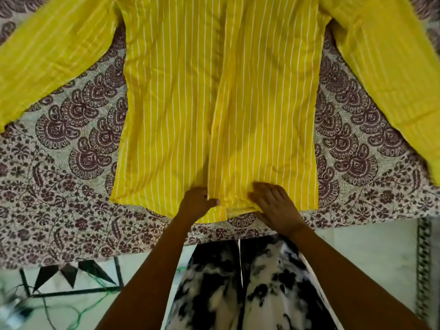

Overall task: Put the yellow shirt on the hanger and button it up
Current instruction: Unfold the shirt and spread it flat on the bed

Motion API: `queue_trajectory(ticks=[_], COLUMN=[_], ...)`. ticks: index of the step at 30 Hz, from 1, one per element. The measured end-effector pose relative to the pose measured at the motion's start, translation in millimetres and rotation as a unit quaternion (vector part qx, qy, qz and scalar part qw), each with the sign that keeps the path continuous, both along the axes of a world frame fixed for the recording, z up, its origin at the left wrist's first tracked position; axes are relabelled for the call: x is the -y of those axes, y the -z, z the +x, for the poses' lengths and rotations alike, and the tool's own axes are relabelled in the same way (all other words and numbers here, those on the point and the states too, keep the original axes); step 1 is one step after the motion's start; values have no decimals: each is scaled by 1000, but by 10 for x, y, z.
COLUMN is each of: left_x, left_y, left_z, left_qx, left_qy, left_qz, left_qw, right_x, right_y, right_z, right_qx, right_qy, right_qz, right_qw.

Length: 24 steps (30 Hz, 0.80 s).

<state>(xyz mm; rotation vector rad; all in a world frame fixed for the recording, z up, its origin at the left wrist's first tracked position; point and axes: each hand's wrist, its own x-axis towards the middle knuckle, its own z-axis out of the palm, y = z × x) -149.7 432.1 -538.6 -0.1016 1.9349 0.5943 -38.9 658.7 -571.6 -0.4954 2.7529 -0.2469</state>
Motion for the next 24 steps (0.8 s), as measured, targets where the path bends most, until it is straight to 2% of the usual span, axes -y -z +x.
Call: queue_trajectory(ticks=[4, 8, 11, 13, 16, 20, 24], left_x=[55, 107, 155, 173, 181, 181, 80], left_y=[-29, -205, -217, -147, -58, 38, -34], left_z=[170, 196, 217, 234, 242, 255, 279], left_qx=[-18, 77, 126, 106, 49, 6, -60], left_qy=[-64, -226, -240, -218, -131, -84, -9], left_qz=[28, 113, 117, 97, 43, -26, -123], left_qw=[997, 965, 956, 965, 989, 996, 991], right_x=[14, 31, 30, 32, 67, 86, 66], right_y=[-4, -61, -66, -57, -43, -8, -17], right_z=[-1, 14, 17, 11, -25, -3, -29], right_qx=[-12, 42, 45, 27, -1, 0, 30], right_qy=[-60, -29, -12, -23, -43, -62, -86], right_qz=[5, -30, -35, -17, -15, -45, -36], right_qw=[998, 998, 998, 999, 999, 997, 995])
